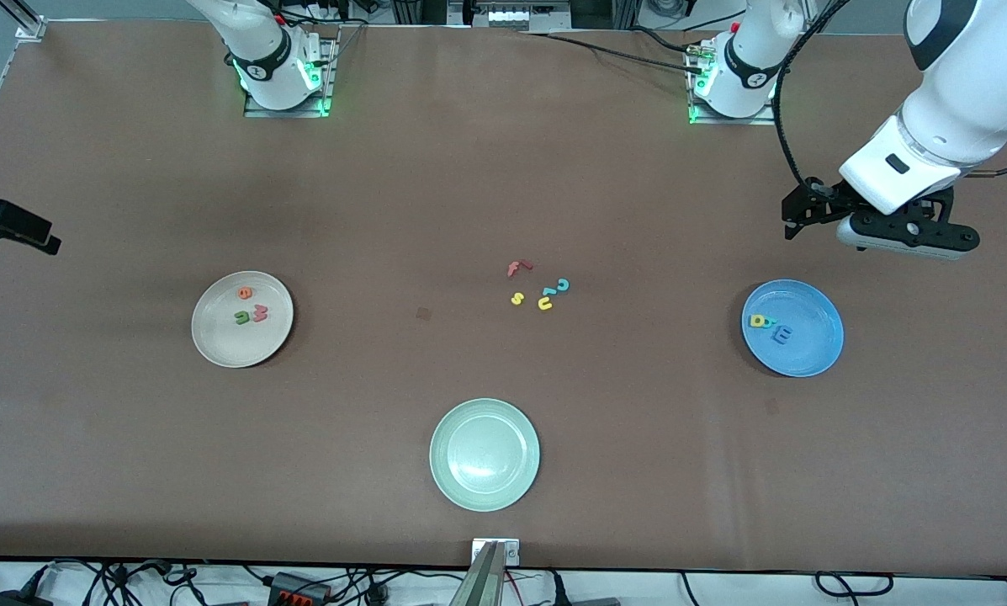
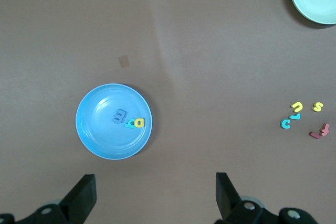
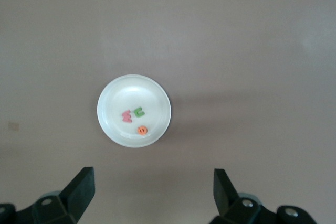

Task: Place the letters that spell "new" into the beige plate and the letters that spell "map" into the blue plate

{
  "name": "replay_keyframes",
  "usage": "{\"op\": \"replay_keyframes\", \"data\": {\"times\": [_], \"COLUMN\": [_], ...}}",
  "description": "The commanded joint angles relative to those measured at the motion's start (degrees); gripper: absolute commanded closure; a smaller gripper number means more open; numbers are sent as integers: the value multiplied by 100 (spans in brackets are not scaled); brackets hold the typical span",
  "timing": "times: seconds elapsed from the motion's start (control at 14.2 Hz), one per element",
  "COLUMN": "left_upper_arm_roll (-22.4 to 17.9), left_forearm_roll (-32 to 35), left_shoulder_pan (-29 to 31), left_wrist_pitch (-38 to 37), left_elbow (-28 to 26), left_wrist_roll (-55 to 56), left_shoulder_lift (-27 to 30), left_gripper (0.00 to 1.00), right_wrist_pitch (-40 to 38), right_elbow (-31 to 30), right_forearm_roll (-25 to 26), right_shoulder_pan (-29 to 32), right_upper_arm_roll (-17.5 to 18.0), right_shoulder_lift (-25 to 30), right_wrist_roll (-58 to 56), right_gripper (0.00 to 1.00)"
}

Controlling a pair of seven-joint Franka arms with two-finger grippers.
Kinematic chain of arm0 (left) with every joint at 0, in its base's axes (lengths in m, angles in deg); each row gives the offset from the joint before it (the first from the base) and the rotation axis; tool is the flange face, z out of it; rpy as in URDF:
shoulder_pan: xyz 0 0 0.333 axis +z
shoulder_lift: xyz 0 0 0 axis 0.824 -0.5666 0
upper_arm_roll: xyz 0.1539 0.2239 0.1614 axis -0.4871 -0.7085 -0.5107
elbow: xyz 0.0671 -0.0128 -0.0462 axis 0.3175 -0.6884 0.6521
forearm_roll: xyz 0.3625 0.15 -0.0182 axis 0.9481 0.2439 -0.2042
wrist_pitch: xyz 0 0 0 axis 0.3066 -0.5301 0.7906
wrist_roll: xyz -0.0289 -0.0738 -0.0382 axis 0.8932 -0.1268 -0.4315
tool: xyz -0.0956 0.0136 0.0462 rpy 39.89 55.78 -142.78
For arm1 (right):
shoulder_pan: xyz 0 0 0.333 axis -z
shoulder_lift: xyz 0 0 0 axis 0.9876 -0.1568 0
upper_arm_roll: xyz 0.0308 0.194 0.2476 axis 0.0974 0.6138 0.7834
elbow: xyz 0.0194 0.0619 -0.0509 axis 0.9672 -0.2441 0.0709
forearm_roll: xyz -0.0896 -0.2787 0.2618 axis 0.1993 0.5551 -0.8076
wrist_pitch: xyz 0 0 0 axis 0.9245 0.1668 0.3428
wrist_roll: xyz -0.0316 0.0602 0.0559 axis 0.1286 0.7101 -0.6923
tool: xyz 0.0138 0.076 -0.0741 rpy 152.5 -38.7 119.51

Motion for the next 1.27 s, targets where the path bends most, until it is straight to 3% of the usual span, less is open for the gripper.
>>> {"op": "replay_keyframes", "data": {"times": [0.0,1.2], "left_upper_arm_roll": [31,31], "left_forearm_roll": [25,25], "left_shoulder_pan": [38,38], "left_wrist_pitch": [-100,-100], "left_elbow": [49,58], "left_wrist_roll": [-50,-50], "left_shoulder_lift": [54,45], "left_gripper": [0,0], "right_wrist_pitch": [260,358], "right_elbow": [-952,-1130], "right_forearm_roll": [81,125], "right_shoulder_pan": [-54,-45], "right_upper_arm_roll": [-65,-74], "right_shoulder_lift": [758,812], "right_wrist_roll": [-104,-201], "right_gripper": [0,0]}}
